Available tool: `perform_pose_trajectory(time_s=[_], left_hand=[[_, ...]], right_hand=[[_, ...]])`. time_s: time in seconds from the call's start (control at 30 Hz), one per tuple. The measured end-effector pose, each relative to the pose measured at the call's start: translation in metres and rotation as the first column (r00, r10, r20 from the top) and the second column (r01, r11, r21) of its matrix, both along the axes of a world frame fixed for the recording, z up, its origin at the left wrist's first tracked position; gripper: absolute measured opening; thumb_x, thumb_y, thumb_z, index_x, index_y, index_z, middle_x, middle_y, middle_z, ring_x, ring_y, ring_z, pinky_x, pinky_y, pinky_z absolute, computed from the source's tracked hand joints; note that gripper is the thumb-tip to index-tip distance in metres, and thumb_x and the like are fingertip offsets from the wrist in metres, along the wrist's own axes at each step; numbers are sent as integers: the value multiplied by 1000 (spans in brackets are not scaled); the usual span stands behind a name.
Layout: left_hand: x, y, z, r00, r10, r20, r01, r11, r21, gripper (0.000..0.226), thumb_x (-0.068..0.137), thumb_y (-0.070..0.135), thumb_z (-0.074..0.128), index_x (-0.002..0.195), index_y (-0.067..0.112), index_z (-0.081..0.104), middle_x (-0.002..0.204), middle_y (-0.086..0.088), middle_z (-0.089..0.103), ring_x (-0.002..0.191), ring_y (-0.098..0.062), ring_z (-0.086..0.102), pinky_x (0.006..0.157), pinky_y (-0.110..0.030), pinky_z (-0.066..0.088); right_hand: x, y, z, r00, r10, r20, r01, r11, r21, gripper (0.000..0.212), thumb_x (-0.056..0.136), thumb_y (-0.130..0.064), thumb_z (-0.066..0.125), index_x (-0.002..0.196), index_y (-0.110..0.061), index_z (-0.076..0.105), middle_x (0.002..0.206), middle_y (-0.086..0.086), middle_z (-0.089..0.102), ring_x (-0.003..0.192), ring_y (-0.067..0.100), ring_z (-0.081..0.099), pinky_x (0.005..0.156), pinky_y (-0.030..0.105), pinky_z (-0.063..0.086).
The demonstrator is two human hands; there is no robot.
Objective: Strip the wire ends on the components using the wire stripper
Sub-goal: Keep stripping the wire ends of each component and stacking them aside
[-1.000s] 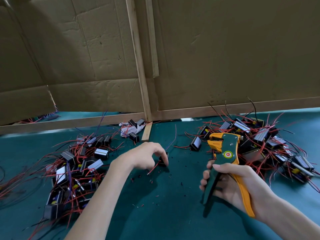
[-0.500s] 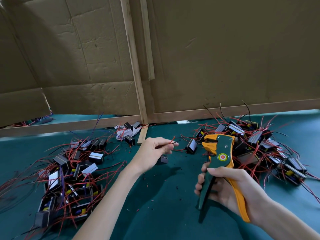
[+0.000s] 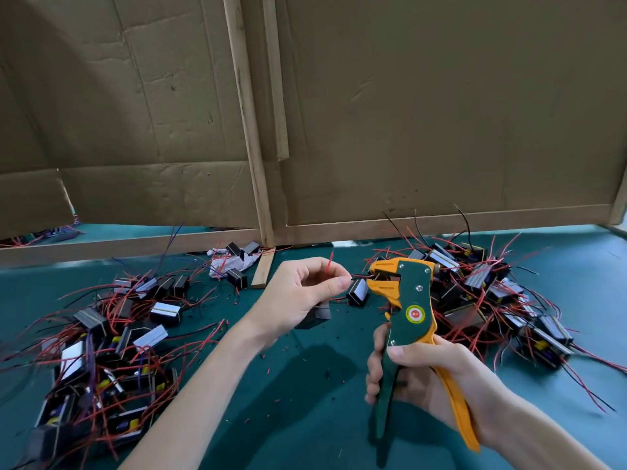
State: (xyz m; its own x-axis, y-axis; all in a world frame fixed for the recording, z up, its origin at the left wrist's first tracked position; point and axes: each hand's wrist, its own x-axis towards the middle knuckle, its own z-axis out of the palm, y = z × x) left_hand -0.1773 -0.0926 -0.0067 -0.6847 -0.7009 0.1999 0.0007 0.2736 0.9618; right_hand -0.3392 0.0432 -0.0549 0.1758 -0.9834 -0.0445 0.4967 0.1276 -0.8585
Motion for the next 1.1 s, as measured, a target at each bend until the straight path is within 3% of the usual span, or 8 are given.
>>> perform_pose_trajectory(time_s=[0.13, 0.3, 0.6, 0.8, 0.87, 0.93, 1.0, 1.1], left_hand=[[1, 6, 6, 999, -35, 35, 35, 999, -3, 15, 87, 23, 69, 73, 28, 69, 61, 3, 51, 45, -13, 42, 44, -21, 28], [3, 7, 10, 996, -66, 66, 66, 998, 9, 14, 86, 25, 69, 73, 29, 71, 58, 8, 53, 42, -9, 44, 43, -18, 27], [8, 3, 12, 991, -88, 106, 87, 996, 14, 10, 84, 24, 72, 74, 26, 73, 65, 4, 61, 44, -13, 39, 43, -17, 29], [12, 0, 13, 984, -126, 127, 124, 992, 22, 11, 84, 22, 72, 74, 24, 72, 58, 11, 59, 44, -10, 45, 47, -20, 31], [11, -1, 12, 986, -127, 105, 129, 992, -16, 6, 83, 21, 72, 78, 21, 70, 65, 11, 63, 52, -8, 51, 53, -22, 37], [10, -1, 10, 988, -146, 40, 147, 988, -41, 10, 82, 23, 69, 83, 15, 62, 72, 8, 67, 62, -3, 58, 59, -15, 43], [8, -1, 5, 984, -174, -30, 175, 984, 27, 14, 82, 24, 63, 85, 14, 54, 77, 3, 70, 71, -7, 61, 62, -14, 43], [5, -1, -5, 977, -208, -58, 212, 973, 87, 11, 85, 24, 55, 84, 15, 61, 86, 1, 74, 80, -14, 60, 70, -20, 47]], right_hand=[[-2, 1, 3, 996, 87, -29, -89, 993, -73, 25, 73, -12, 80, 91, -6, 63, 80, 24, 60, 74, 38, 60, 77, 51, 51], [0, -2, 2, 991, 130, -17, -131, 988, -79, 27, 69, -10, 83, 86, -4, 63, 73, 23, 58, 69, 37, 60, 73, 50, 52], [-2, 2, 4, 982, 127, -141, -137, 989, -64, 25, 78, -18, 79, 80, -6, 57, 67, 18, 53, 63, 32, 58, 68, 45, 52], [8, 11, 8, 982, 16, -189, -20, 1000, -24, 36, 67, -29, 89, 70, -9, 59, 52, 15, 46, 44, 26, 51, 53, 38, 50], [15, 13, 9, 982, -49, -185, 47, 999, -16, 42, 62, -32, 91, 64, -8, 57, 49, 15, 43, 39, 25, 48, 48, 36, 48], [22, 14, 10, 979, -111, -171, 114, 993, 9, 46, 63, -32, 90, 59, -8, 52, 46, 13, 39, 35, 22, 44, 44, 33, 44], [25, 13, 10, 965, -193, -176, 208, 976, 71, 49, 69, -29, 87, 55, -9, 44, 44, 9, 31, 32, 18, 35, 40, 26, 37], [19, 10, 7, 957, -236, -169, 253, 963, 88, 50, 66, -31, 87, 55, -10, 43, 45, 9, 30, 33, 19, 33, 38, 27, 36]])
